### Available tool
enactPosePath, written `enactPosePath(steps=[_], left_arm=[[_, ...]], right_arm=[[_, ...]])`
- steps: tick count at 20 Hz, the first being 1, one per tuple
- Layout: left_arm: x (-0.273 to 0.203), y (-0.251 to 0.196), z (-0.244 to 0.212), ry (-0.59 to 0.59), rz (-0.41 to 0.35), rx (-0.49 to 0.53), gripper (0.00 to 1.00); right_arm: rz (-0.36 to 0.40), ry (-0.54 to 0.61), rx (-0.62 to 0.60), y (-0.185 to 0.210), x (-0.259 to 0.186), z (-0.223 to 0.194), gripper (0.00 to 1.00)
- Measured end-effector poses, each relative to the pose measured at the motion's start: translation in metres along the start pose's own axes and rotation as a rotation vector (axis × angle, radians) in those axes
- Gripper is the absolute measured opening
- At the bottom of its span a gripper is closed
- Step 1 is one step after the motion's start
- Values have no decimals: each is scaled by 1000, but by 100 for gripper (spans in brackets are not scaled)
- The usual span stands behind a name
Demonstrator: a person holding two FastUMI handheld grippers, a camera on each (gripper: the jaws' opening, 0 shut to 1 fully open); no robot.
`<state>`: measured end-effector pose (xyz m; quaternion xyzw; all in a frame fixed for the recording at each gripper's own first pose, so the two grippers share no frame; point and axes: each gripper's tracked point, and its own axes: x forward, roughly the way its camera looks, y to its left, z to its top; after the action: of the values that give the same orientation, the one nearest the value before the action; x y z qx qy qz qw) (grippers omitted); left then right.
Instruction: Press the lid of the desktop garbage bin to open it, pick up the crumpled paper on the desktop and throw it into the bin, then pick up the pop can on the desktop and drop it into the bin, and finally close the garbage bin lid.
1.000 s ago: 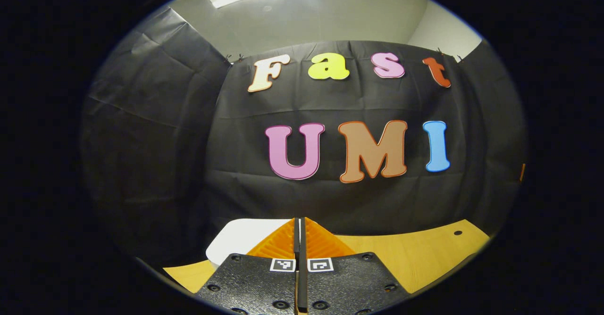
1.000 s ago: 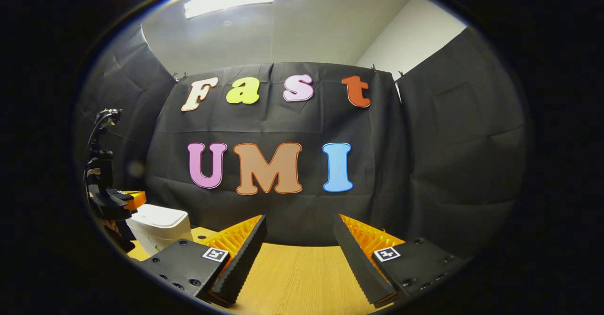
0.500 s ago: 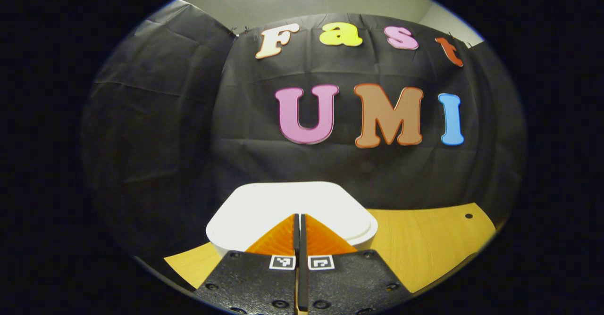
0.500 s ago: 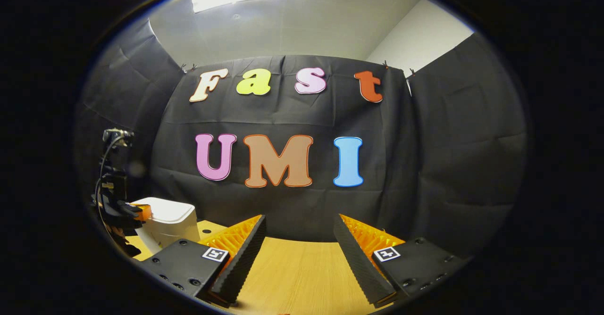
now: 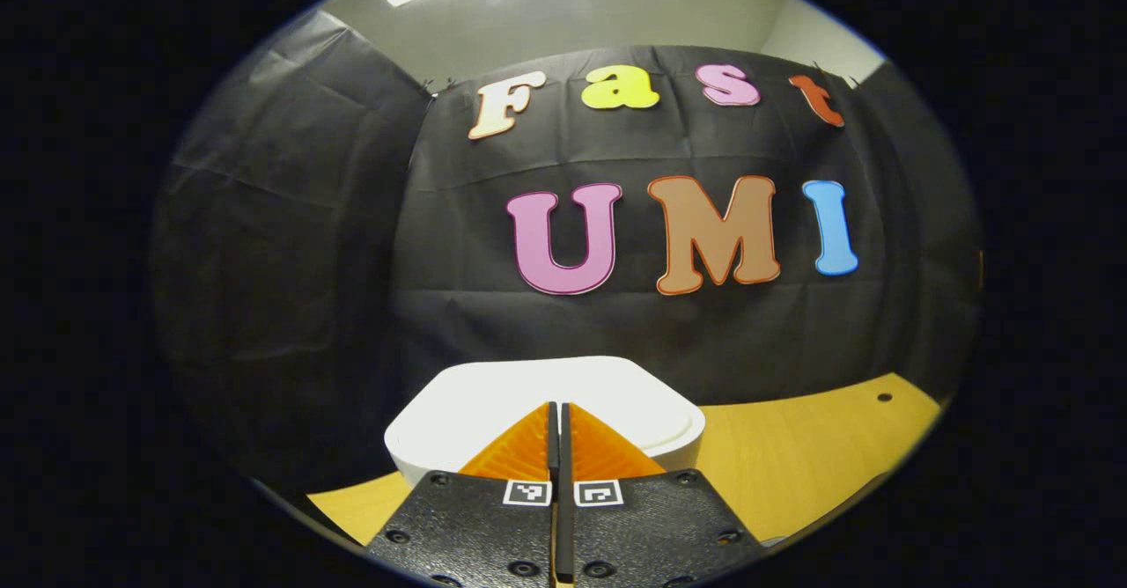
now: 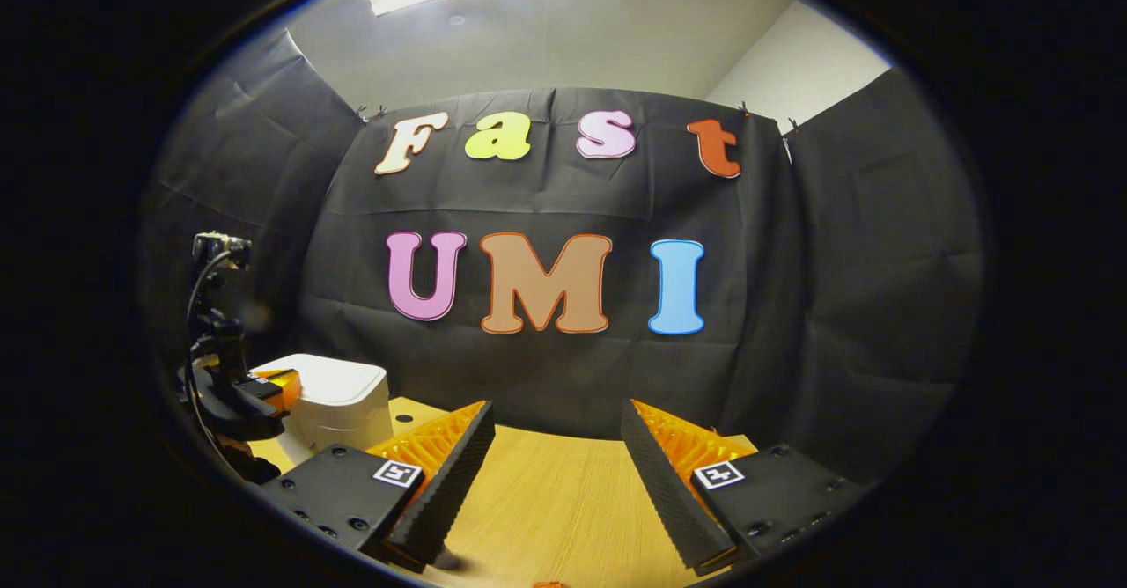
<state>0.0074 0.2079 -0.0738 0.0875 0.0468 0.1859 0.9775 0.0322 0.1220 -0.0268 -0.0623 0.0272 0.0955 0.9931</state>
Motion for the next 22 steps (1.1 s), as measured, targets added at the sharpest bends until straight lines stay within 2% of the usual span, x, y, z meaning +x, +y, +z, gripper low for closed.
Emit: enactPosePath(steps=[1,3,7,10,14,15,18,21,22], left_arm=[[-2,2,3,-4,1,-3,0],[-5,1,20,-22,-6,-58,0],[-18,-6,59,-105,-34,-69,4],[-26,-27,88,-168,-92,-64,22],[-46,-56,103,-199,-168,-85,38],[-50,-61,105,-200,-183,-86,46],[-62,-72,105,-199,-212,-100,77],[-72,-79,106,-203,-232,-113,92],[-74,-81,106,-200,-241,-118,88]], right_arm=[[1,-9,2,0,1,3,96],[-6,-25,10,-4,1,8,96],[-15,-36,24,-11,4,11,96],[-20,-43,35,-17,5,13,96],[-15,-37,38,-21,8,8,96],[-13,-32,41,-22,9,5,96],[-4,3,47,-22,12,-12,96],[10,61,47,-20,16,-38,96],[15,83,43,-19,17,-49,96]])
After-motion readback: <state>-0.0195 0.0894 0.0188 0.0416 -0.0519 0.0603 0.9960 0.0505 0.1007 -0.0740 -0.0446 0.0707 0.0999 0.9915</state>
